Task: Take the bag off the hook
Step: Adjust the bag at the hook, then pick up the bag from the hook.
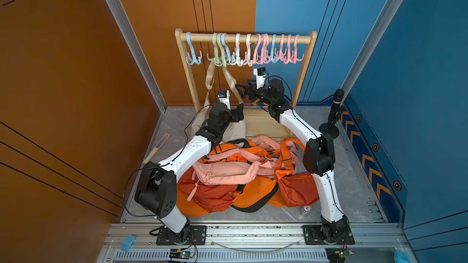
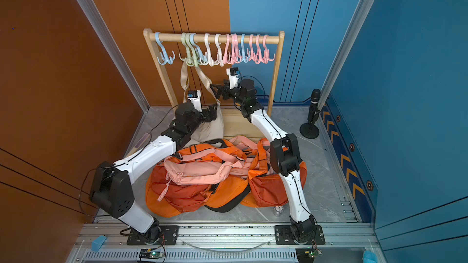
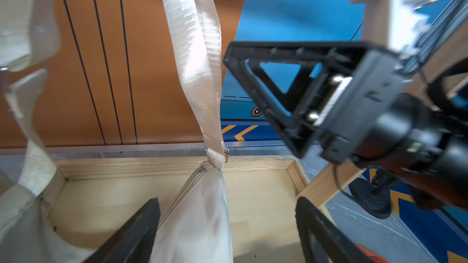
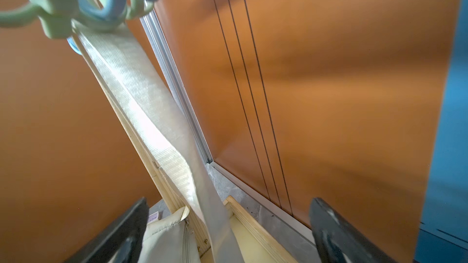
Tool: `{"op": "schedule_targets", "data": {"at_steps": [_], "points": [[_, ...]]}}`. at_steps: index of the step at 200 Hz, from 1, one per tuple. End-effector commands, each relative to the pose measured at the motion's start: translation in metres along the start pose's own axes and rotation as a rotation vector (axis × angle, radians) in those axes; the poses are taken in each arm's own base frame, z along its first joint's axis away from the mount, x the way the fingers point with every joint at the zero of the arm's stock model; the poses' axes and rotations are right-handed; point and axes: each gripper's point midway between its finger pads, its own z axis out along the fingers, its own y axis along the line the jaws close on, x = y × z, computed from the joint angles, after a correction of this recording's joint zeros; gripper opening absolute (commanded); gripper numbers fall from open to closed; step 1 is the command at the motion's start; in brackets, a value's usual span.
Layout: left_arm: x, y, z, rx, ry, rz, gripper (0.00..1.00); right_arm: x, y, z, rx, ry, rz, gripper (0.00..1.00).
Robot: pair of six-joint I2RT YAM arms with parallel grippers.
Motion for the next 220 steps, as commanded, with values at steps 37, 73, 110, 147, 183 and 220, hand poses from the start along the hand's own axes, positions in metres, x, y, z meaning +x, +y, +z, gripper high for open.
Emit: {"op": "schedule_targets", "data": {"at_steps": [37, 73, 110, 147, 183, 220], "points": [[-0.008, 0.041, -0.063, -0.078, -0.009, -0.046, 0.85, 0.018, 0.007, 0.027, 0.025, 0.004, -0.045, 1.00], [-0.012, 0.072, -0.091, -0.159, 0.010, -0.013, 0.85, 0.016, 0.003, 0.032, 0.073, -0.027, -0.062, 0.71], [-0.040, 0.098, -0.088, -0.207, -0.001, 0.059, 0.90, 0.004, 0.011, 0.031, 0.088, -0.061, -0.083, 0.35], [-0.050, 0.098, -0.057, -0.206, -0.102, 0.158, 0.91, -0.004, 0.011, 0.021, 0.110, -0.077, -0.087, 0.07], [-0.064, 0.104, -0.024, -0.230, -0.189, 0.229, 0.91, -0.013, 0.009, 0.009, 0.115, -0.096, -0.075, 0.00], [-0.071, 0.097, 0.001, -0.159, -0.286, 0.269, 0.92, -0.024, 0.009, -0.003, 0.103, -0.106, -0.066, 0.00]]}}
